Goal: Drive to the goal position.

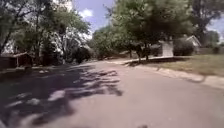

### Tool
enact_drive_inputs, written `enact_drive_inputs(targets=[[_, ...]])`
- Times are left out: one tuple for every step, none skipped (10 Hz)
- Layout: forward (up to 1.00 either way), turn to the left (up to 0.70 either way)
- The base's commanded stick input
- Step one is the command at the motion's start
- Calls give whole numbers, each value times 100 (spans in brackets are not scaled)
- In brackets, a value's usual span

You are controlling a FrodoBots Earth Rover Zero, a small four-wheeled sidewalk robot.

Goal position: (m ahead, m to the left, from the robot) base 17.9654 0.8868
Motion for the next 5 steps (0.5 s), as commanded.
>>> enact_drive_inputs(targets=[[85,-24],[85,-34],[85,-34],[85,-34],[85,-33]])
